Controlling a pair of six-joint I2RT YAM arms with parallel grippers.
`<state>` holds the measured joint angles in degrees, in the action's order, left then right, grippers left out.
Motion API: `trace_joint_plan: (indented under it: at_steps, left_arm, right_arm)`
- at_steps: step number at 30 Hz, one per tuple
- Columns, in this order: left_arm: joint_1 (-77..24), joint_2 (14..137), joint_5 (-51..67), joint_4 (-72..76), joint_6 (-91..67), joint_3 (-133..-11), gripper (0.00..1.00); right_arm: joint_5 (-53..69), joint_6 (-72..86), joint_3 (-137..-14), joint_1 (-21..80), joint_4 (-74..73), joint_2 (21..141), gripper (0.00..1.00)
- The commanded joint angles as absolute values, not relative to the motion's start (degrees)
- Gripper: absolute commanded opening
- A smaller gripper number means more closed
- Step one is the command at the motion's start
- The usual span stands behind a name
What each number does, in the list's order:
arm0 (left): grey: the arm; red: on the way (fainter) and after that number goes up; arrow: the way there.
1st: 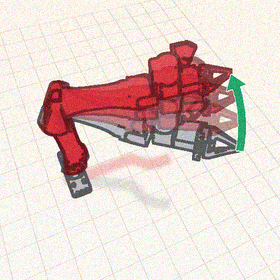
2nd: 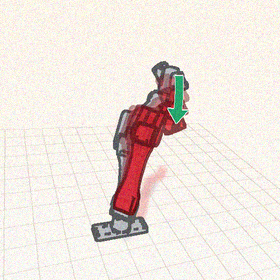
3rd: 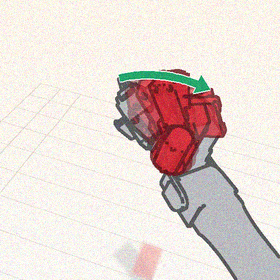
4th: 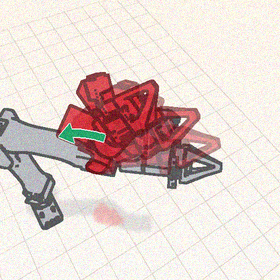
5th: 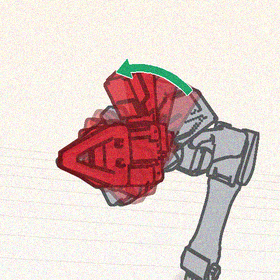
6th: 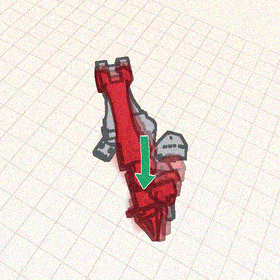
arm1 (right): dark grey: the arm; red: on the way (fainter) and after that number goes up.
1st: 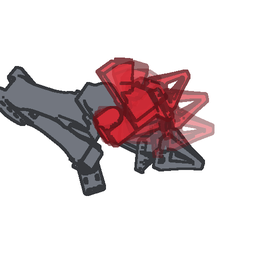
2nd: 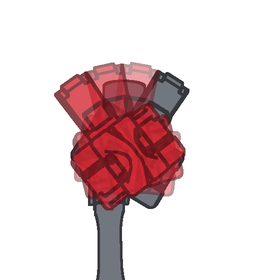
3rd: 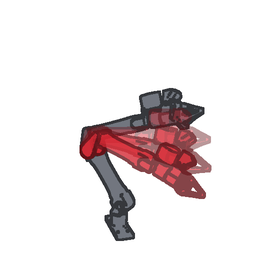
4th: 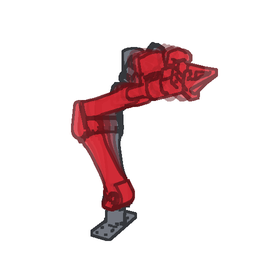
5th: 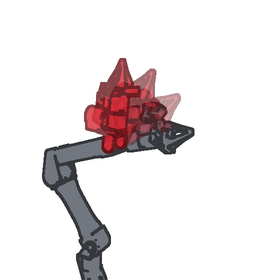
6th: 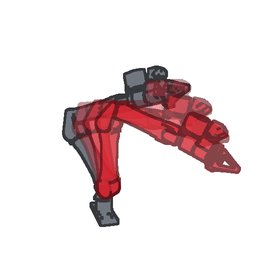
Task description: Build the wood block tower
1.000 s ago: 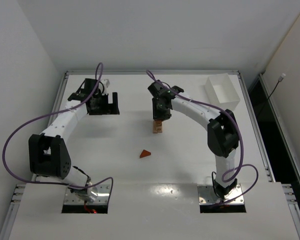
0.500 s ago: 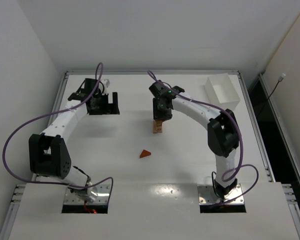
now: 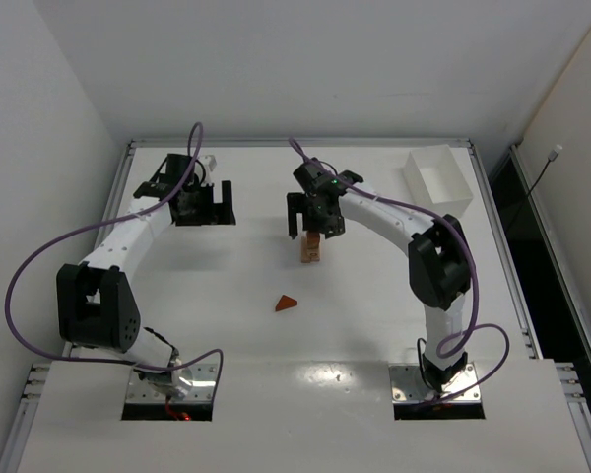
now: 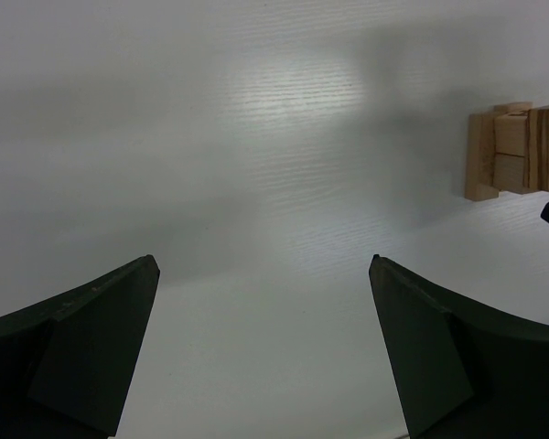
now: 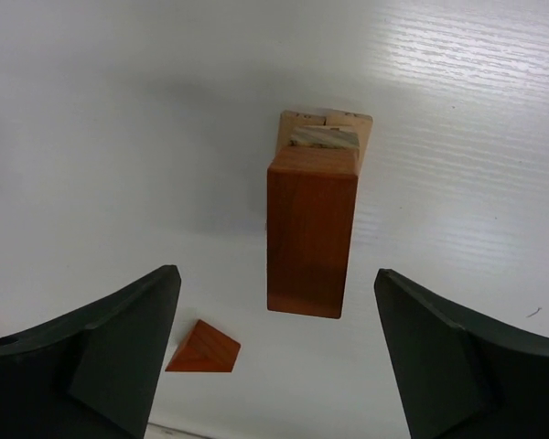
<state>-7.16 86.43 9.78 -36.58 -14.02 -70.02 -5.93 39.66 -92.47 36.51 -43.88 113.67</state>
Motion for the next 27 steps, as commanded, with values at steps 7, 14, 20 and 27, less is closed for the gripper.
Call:
trace_joint_plan:
  at_steps: [7, 14, 20, 27]
  left_arm:
    - [-7.3, 84.3, 12.9, -35.4, -14.3, -69.3, 1.00]
    - [-7.3, 74.1, 26.2, -34.3, -11.2, -58.0, 1.00]
    - [-12.5, 69.0, 39.8, -33.0, -10.6, -52.6, 1.00]
    - [-27.1, 72.4, 32.8, -35.4, -6.5, -53.1, 0.97]
  right_arm:
    - [-6.7, 29.4, -88.4, 36.9, -34.6, 105.7, 0.88]
    - [-11.0, 13.8, -72.5, 37.4, -23.4, 85.9, 0.93]
    - [-16.3, 3.4, -64.0, 35.5, -24.4, 71.6, 0.93]
    - [-19.9, 0.8, -61.6, 33.6, -30.8, 66.5, 0.93]
